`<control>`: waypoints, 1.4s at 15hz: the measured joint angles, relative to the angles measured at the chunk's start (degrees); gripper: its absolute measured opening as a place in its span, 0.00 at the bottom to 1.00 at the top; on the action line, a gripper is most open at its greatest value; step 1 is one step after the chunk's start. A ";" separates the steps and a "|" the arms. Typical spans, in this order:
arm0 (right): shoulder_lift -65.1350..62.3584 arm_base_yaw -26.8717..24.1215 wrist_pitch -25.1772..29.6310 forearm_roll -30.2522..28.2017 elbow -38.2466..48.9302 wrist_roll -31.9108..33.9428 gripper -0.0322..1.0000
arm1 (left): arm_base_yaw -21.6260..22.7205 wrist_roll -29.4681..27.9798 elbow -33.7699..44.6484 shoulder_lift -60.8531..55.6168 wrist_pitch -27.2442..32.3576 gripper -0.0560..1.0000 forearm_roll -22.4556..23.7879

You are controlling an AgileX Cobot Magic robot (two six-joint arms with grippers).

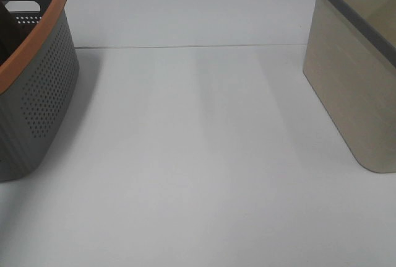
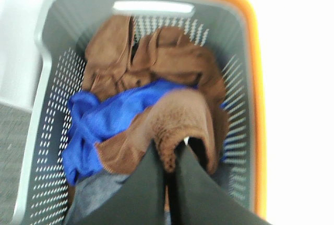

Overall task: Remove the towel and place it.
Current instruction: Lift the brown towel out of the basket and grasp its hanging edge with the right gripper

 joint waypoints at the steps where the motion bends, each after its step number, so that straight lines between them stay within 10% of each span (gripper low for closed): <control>1: 0.00 0.00 0.00 0.00 0.00 0.00 0.74 | 0.00 0.00 -2.18 -0.86 0.06 0.05 -1.83; 6: 0.00 0.00 0.00 0.00 0.00 0.00 0.74 | -5.50 -2.64 -14.04 -1.72 -2.58 0.05 -8.42; 15: 0.00 0.00 0.00 0.00 0.00 0.00 0.74 | -24.29 -4.98 -15.93 -1.83 -26.64 0.05 -8.59; 21: 0.00 0.00 0.00 0.00 0.00 0.00 0.74 | -28.59 -4.87 -15.93 0.80 -27.96 0.05 -10.03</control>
